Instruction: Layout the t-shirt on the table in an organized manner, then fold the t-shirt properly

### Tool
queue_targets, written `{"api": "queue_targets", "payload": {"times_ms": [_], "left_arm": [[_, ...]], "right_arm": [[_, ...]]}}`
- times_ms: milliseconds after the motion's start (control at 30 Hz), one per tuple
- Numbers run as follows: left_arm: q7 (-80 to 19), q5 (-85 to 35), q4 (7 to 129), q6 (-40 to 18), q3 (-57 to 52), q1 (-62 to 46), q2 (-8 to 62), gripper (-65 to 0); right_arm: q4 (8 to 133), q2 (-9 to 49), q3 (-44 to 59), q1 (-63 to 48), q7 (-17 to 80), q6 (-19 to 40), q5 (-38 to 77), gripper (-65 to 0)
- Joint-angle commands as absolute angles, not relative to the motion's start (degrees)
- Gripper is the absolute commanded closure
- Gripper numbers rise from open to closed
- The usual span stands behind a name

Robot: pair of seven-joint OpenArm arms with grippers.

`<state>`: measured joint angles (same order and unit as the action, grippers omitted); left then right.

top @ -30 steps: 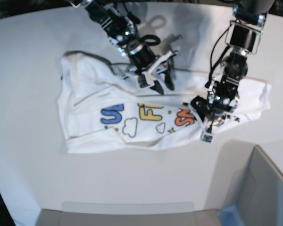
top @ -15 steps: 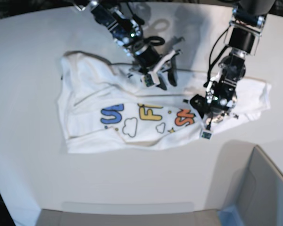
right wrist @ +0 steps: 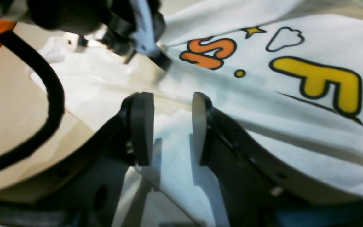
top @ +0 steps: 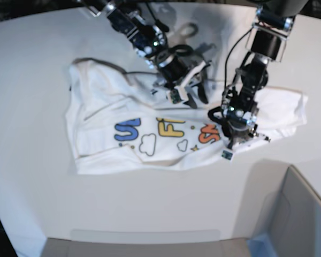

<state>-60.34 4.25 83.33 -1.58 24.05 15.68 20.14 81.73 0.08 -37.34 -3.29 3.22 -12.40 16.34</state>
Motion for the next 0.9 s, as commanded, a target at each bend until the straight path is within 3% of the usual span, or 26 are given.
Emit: {"api": "queue_targets", "payload": {"times_ms": [0, 133, 867], "left_arm": [[-59.82, 4.97, 83.91, -1.45, 23.78, 16.92, 21.05, -16.0], [-59.82, 5.41, 82.51, -5.76, 23.69, 17.01, 21.14, -16.1], [-59.38, 5.49, 75.91, -5.76, 23.69, 19.65, 21.41, -15.8]], "right_arm": [[82.59, -0.66, -37.76, -2.59, 1.71, -11.91, 16.13, -21.1], [82.33, -0.57, -37.76, -2.86, 1.71, -11.91, 16.13, -21.1], [81.71, -0.22, -37.49, -3.38, 1.71, -11.91, 16.13, -21.1]]}}
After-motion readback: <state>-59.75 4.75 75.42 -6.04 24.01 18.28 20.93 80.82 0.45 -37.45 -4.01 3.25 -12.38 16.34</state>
